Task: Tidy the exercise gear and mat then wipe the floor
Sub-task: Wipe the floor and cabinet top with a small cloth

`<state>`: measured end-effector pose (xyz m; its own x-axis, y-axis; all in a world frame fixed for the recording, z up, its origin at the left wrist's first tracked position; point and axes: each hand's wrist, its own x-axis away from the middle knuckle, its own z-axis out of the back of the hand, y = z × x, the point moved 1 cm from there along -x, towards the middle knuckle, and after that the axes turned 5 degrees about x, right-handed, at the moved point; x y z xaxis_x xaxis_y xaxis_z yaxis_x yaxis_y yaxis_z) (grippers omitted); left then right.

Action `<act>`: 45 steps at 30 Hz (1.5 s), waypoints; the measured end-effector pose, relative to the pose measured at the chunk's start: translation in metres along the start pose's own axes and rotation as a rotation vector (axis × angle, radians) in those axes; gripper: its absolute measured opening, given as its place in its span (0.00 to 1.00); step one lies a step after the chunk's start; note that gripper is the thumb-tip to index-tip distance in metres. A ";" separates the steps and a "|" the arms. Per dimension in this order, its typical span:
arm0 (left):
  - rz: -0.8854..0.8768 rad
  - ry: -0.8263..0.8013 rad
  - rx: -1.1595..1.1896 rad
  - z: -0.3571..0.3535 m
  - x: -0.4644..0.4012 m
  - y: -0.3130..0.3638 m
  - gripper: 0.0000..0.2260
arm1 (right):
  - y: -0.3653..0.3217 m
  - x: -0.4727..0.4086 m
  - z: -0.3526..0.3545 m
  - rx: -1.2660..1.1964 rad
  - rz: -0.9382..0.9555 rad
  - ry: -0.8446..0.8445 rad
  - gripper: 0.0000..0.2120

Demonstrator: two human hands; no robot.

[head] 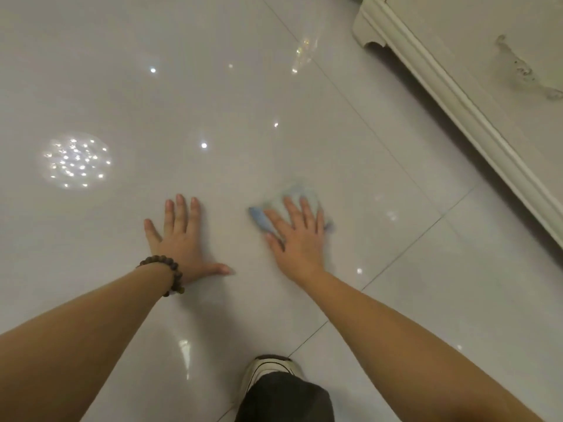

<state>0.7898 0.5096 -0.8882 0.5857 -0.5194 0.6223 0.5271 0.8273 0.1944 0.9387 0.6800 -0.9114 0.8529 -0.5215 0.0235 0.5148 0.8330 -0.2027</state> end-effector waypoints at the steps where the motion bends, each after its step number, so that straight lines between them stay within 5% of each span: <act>1: -0.008 0.038 0.015 -0.002 0.002 -0.003 0.66 | -0.006 -0.004 -0.004 0.038 0.264 -0.046 0.22; 3: -0.004 0.107 0.062 -0.008 0.009 -0.012 0.62 | 0.018 -0.025 0.000 0.120 0.416 -0.062 0.23; 8: 0.039 0.200 0.110 -0.023 0.025 -0.045 0.56 | 0.107 -0.074 0.028 0.048 -0.434 -0.094 0.29; 13: 0.185 0.336 0.165 -0.031 0.032 -0.075 0.47 | 0.012 -0.096 0.011 0.010 -0.643 0.015 0.26; 15: 0.283 0.369 0.189 -0.033 0.038 -0.089 0.46 | -0.062 -0.081 -0.010 0.058 -0.305 0.068 0.25; 19: 0.446 0.417 0.289 -0.039 0.057 -0.123 0.46 | -0.162 -0.046 -0.043 0.076 0.764 -0.025 0.21; 21: 0.547 0.407 0.308 -0.044 0.074 -0.147 0.47 | -0.163 -0.079 -0.046 0.092 0.941 -0.040 0.22; 27: 0.918 0.344 0.532 -0.061 0.132 -0.211 0.54 | -0.177 -0.174 -0.033 0.030 -0.102 -0.002 0.25; 29: 0.985 0.295 0.625 -0.062 0.141 -0.221 0.57 | -0.225 -0.161 -0.038 0.008 -0.161 -0.046 0.24; 31: 0.986 0.235 0.674 -0.062 0.142 -0.226 0.59 | -0.278 -0.121 -0.056 0.008 0.196 -0.026 0.23; 35: 0.935 0.158 0.713 -0.059 0.143 -0.233 0.64 | -0.337 -0.055 -0.081 0.070 1.237 -0.189 0.21; 37: 0.905 0.132 0.741 -0.058 0.145 -0.236 0.66 | -0.343 -0.093 -0.079 0.081 1.357 -0.207 0.22; 43: 0.895 0.075 0.771 -0.060 0.144 -0.240 0.67 | -0.368 -0.196 -0.067 0.029 0.294 -0.157 0.24; 45: 0.897 0.070 0.778 -0.061 0.145 -0.241 0.67 | -0.408 -0.164 -0.069 -0.012 0.113 -0.176 0.23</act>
<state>0.7849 0.2224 -0.8910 0.5996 0.3211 0.7330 -0.5899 0.7964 0.1336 0.5831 0.4132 -0.9004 0.9077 -0.3836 0.1700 0.4148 0.8816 -0.2252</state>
